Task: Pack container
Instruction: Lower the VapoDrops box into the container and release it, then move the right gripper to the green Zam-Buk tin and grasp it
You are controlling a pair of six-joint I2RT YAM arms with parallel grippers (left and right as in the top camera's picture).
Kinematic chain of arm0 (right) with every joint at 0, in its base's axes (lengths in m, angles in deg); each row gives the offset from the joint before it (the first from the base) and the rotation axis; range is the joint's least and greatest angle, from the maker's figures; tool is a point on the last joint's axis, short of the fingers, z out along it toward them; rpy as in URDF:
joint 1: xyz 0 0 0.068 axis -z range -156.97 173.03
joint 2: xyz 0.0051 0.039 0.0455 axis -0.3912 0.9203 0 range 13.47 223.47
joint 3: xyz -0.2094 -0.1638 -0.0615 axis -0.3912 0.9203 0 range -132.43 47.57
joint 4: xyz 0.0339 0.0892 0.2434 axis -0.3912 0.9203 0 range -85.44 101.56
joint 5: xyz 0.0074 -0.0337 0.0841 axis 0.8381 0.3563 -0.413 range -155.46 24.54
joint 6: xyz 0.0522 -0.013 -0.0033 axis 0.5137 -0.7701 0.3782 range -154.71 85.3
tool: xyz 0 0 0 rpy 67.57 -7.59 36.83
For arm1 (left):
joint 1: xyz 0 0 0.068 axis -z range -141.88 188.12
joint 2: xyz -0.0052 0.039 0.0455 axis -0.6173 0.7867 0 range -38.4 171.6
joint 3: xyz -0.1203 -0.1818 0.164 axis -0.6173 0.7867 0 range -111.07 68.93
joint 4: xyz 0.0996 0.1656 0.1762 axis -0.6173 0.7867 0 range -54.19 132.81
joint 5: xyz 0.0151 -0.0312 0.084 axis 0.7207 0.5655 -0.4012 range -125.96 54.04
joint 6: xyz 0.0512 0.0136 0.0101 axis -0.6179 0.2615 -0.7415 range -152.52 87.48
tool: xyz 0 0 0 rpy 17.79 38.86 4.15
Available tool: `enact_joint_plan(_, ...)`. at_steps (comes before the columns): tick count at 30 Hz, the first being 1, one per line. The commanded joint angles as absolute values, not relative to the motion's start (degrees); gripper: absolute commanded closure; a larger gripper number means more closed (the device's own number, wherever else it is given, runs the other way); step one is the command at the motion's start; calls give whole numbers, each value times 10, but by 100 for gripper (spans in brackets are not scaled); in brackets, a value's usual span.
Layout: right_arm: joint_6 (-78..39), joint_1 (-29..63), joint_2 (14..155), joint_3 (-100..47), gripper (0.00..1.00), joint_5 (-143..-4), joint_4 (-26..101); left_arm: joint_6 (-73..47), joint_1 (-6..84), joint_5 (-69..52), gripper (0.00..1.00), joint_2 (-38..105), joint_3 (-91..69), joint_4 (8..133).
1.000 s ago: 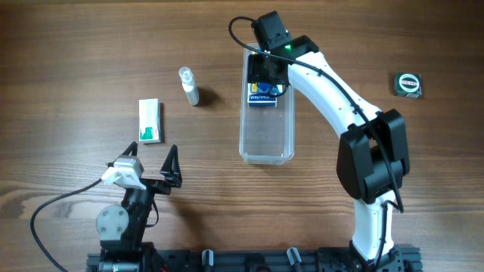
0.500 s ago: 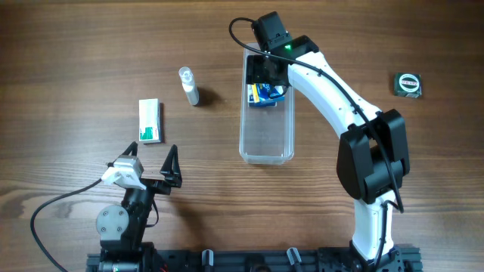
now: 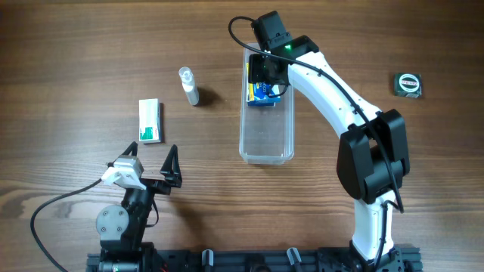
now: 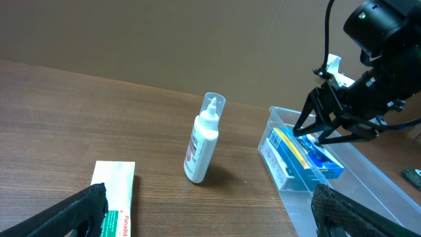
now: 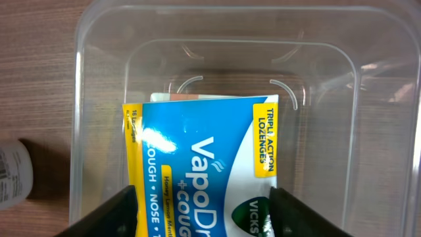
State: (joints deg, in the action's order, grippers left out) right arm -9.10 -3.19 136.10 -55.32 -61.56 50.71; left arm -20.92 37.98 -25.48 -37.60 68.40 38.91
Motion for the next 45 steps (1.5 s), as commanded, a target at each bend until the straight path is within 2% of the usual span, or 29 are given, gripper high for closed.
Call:
enact_joint_plan(1,-92,-35,1368,-558,39,-625,511,-218,376,-260,0,-380,686,393)
enact_joint_plan(19,-93,-28,1332,-573,37,-641,501,-218,376,-260,0,-380,686,393)
enact_joint_plan(24,-114,-11,1250,-575,27,-629,503,-218,376,-260,0,-380,686,393)
enact_joint_plan(26,-158,2,1206,-575,11,-629,503,-218,376,-260,0,-380,686,393)
enact_joint_plan(28,-238,22,1151,-575,1,-627,515,-218,376,-260,0,-380,686,393)
enact_joint_plan(30,-335,38,1115,-575,0,-600,548,-218,376,-260,0,-380,686,393)
enact_joint_plan(31,-376,49,1104,-575,0,-560,567,-218,376,-260,0,-380,686,393)
enact_joint_plan(33,-388,94,1097,-575,0,-429,616,-218,376,-260,0,-380,686,393)
enact_joint_plan(35,-425,149,1103,-567,0,-412,652,-218,376,-260,0,-380,686,393)
enact_joint_plan(40,-467,318,1142,-548,0,-531,668,-218,376,-260,0,-380,686,393)
enact_joint_plan(45,-475,414,1176,-548,0,-648,650,-218,376,-260,0,-380,686,393)
